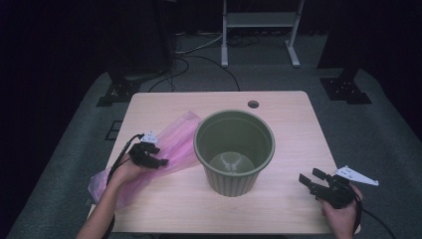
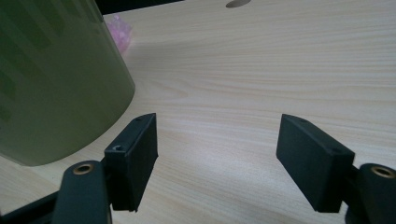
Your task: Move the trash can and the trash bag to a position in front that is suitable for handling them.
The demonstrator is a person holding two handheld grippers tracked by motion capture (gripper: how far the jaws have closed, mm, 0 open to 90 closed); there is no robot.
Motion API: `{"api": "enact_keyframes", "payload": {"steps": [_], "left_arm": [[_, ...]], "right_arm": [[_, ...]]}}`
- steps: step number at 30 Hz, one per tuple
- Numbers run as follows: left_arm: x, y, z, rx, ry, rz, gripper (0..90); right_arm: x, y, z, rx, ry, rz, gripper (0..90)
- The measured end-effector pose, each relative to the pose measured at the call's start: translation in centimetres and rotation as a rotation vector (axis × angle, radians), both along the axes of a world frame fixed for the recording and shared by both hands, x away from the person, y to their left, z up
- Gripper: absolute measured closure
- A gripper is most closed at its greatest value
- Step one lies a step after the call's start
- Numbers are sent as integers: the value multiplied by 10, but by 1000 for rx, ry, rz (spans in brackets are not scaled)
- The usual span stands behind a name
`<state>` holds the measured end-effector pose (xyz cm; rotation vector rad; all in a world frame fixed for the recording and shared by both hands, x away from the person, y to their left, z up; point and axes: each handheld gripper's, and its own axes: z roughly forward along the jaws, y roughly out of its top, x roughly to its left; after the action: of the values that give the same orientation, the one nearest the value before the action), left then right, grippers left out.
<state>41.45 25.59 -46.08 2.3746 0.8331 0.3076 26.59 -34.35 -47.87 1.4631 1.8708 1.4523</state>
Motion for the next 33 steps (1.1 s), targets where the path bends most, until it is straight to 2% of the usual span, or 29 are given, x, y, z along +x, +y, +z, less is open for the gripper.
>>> {"api": "enact_keyframes", "payload": {"steps": [3, 6, 10, 13, 15, 17, 21, 23, 27, 31, 33], "left_arm": [[-1, 1, 1, -9, -3, -27, 545], [-1, -1, 3, 5, 10, -39, 663], [-1, -1, 6, 25, 37, -52, 796], [-1, 2, 9, 63, 63, -44, 859], [-2, 6, 12, 72, 68, -44, 874], [-5, 12, 17, 25, 68, -36, 879], [-14, 21, 34, -6, 36, -46, 880], [-18, 24, 46, -13, 25, -57, 880], [-25, 31, 74, -47, -8, -70, 879], [-30, 34, 102, -75, -48, -98, 878], [-34, 35, 117, -107, -68, -107, 877]], "right_arm": [[1, 2, 0, -3, 6, 7, 284], [1, 3, 0, -3, 6, 10, 284], [2, 3, -1, 2, 11, 14, 284], [2, 4, -2, -2, 16, 28, 284], [2, 6, -1, -10, 18, 45, 284], [3, 8, -1, -11, 21, 57, 284], [8, 12, 0, -12, 33, 76, 284], [14, 17, 1, -6, 55, 98, 284], [26, 27, 4, -36, 83, 130, 284], [40, 32, 7, -18, 96, 133, 284], [48, 34, 10, -14, 99, 126, 284]]}}
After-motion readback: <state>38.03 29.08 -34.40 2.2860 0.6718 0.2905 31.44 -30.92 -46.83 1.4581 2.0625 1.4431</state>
